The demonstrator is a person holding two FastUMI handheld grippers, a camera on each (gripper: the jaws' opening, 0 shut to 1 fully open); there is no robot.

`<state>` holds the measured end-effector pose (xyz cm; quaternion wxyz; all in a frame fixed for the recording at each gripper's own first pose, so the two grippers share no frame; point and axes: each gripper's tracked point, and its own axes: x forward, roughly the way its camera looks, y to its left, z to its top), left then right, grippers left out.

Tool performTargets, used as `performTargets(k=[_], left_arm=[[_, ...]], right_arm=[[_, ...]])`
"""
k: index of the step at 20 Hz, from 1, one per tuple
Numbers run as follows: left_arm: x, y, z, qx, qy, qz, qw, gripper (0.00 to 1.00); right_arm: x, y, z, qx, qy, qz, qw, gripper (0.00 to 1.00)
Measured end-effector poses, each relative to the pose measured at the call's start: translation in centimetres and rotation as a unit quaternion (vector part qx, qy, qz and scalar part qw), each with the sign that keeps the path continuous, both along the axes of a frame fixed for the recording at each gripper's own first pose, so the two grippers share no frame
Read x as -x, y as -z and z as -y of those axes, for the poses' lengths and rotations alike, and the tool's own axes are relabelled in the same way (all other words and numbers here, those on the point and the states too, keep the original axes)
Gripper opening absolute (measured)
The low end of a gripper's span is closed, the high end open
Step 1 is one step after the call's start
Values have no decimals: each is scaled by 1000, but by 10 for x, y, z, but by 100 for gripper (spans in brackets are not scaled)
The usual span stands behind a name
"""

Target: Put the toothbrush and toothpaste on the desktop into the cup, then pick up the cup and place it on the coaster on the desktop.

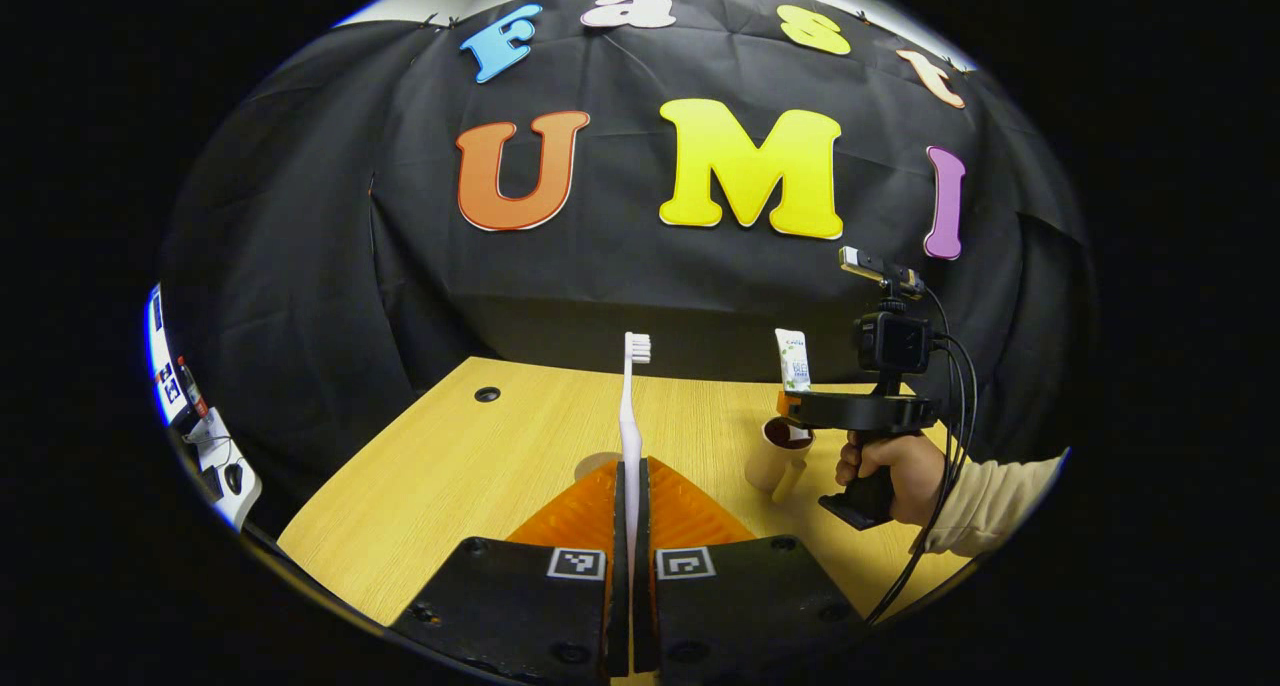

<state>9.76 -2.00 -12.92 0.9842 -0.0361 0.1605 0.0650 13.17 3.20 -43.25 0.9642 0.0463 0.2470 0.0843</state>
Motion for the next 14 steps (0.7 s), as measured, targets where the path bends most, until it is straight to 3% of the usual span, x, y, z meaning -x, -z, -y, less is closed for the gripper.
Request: performTargets(k=[7, 14], left_arm=[[-1, 3, 6, -2, 5, -1, 1000, 5], [0, 11, 9, 0, 8, -9, 1000, 5]], right_arm=[[2, 14, -1, -3, -1, -11, 1000, 44], [7, 1, 0, 3, -4, 14, 1000, 48]])
